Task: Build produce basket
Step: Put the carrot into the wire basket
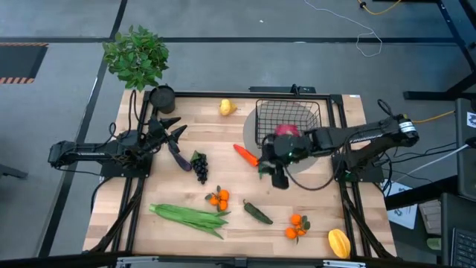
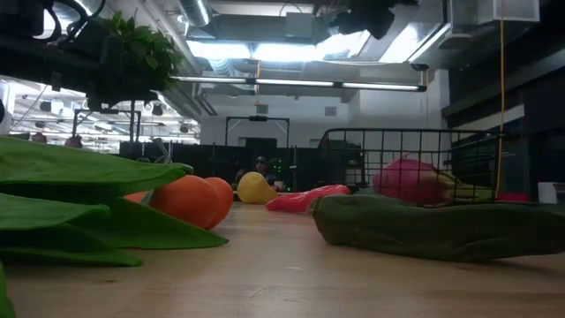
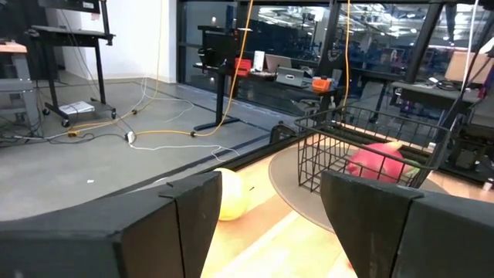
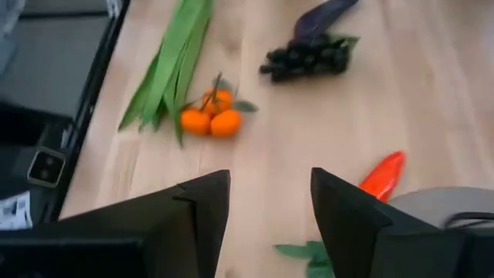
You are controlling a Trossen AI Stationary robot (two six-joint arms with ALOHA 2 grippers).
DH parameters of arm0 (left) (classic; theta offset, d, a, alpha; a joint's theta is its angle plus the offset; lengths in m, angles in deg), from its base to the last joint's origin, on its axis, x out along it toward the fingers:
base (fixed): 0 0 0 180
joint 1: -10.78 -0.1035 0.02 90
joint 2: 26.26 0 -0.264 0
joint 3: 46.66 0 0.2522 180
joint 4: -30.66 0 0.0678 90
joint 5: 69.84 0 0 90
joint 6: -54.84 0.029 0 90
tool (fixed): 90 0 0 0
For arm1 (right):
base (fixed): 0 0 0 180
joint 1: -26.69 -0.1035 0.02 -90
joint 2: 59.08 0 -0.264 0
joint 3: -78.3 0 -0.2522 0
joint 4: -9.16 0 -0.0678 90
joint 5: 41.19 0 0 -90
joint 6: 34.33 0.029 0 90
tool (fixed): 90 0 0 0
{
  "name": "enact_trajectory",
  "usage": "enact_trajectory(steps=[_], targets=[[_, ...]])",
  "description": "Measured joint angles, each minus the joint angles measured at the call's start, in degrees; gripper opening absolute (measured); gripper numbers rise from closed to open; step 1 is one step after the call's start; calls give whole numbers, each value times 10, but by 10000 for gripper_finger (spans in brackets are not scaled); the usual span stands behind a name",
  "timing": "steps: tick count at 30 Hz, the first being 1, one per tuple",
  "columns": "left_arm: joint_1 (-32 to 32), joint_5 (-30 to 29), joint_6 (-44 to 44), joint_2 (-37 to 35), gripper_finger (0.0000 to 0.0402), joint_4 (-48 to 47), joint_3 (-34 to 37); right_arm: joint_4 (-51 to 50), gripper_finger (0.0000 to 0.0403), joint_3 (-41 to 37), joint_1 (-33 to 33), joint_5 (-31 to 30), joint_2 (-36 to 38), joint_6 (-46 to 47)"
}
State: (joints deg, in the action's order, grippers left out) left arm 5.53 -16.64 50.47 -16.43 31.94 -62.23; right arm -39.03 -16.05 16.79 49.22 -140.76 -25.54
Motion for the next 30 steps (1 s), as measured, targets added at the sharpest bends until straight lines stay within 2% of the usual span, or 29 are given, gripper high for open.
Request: enact_trajectory(steps=[4,10,14,18,23,25,30], targets=[[0,0,0,0,211,0,0,0,171,0,-27,-24,-52,27],[0,0,0,0,211,0,0,-4,171,0,-42,-179,-155,138],[0,0,0,0,211,0,0,-8,171,0,-42,-247,-218,234],[0,0,0,0,211,0,0,-48,171,-1,-46,-256,-264,354],[0,0,0,0,211,0,0,-114,171,-1,-58,-256,-279,494],[0,0,0,0,211,0,0,-120,171,-1,-64,-266,-278,523],[0,0,0,0,211,0,0,-90,165,-1,-71,-267,-280,527]])
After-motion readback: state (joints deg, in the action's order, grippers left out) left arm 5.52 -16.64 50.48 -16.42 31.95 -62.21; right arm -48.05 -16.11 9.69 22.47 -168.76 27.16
